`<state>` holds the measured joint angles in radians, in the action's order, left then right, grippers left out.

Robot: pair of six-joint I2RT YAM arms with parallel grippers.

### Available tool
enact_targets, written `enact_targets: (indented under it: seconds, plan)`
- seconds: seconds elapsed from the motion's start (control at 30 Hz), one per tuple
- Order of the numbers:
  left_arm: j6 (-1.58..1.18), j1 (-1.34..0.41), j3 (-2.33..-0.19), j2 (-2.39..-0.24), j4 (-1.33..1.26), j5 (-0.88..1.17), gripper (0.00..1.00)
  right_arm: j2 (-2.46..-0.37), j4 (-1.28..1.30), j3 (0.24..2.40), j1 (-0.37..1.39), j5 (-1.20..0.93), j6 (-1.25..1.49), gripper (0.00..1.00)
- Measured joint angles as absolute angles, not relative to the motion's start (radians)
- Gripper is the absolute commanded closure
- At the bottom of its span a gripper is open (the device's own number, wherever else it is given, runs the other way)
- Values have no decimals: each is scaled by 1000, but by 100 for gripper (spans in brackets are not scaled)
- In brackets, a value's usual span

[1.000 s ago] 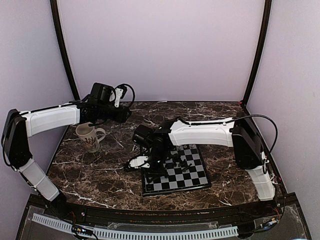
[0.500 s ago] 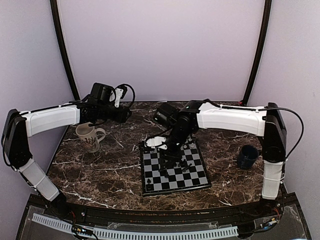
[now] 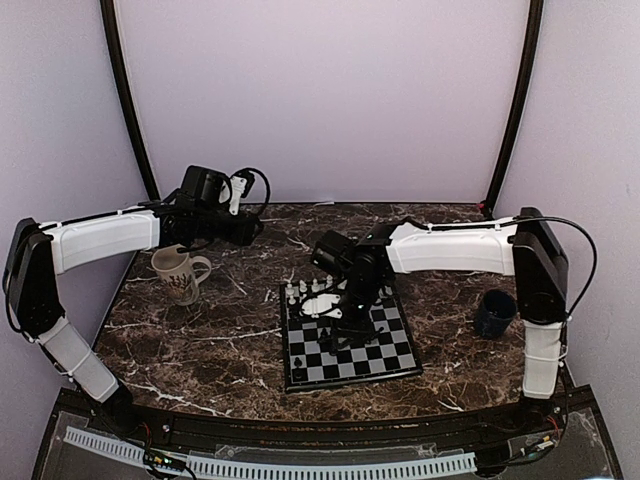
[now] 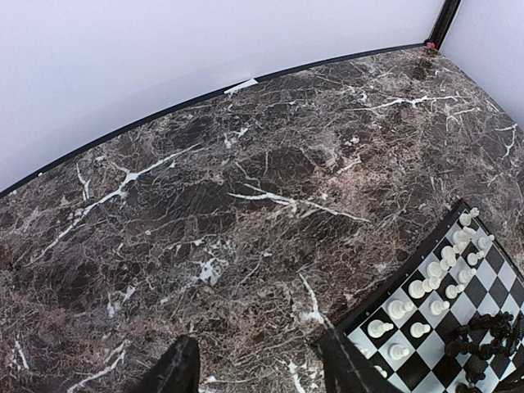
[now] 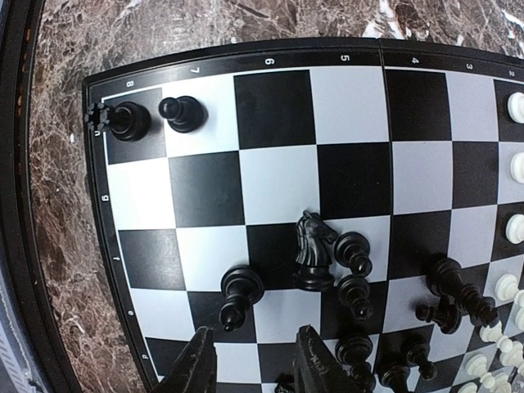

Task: Set up the chess pieces on the board
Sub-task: Pick up the bishop from the chessboard.

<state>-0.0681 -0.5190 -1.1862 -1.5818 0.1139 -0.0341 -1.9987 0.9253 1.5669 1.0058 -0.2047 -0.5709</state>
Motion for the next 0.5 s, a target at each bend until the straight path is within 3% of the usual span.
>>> enact_targets:
  seconds: [0.2,0.5]
  plan:
    - [-68,-519,-1186,-1582,114,-34,47,-2030,915,1576,1006,-210,-571,71]
    - [-68,-519,-1187,-1584,115,-25,47,-2035,917,1586,1013,-233,-569,89]
